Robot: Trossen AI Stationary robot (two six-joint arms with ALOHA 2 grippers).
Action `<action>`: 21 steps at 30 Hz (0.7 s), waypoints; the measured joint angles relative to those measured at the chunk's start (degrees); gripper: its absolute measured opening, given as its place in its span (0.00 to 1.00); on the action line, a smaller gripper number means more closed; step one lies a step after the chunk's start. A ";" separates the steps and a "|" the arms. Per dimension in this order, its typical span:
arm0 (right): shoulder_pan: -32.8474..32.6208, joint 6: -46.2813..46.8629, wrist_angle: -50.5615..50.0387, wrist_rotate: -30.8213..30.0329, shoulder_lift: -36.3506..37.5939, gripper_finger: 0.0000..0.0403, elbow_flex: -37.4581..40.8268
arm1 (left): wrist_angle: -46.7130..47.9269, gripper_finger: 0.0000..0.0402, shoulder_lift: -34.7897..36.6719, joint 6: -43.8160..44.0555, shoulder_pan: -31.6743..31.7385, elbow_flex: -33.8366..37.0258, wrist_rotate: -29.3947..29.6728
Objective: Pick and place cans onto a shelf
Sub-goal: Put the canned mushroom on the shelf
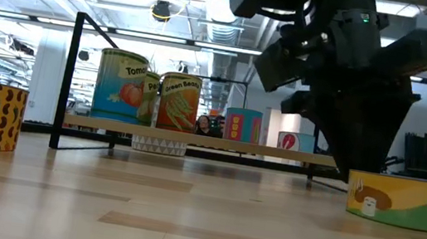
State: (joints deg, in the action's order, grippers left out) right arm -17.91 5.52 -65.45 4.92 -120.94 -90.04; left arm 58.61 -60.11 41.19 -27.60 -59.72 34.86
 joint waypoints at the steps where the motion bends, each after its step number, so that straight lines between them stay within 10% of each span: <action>1: 0.00 0.00 0.17 0.00 0.00 0.30 0.03 | 0.00 0.18 -0.01 0.00 0.01 0.00 0.04; 11: 1.12 3.86 1.20 0.01 0.01 0.05 0.01 | 0.00 0.18 -0.01 0.05 -0.01 0.00 0.08; 21: 6.17 3.13 -10.92 -0.67 0.12 0.01 -12.04 | -0.02 0.18 0.01 0.13 -0.01 0.00 0.08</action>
State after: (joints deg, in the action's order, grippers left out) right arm -11.74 8.65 -76.38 4.25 -120.82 -102.09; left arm 58.59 -60.10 41.32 -27.61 -59.72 34.94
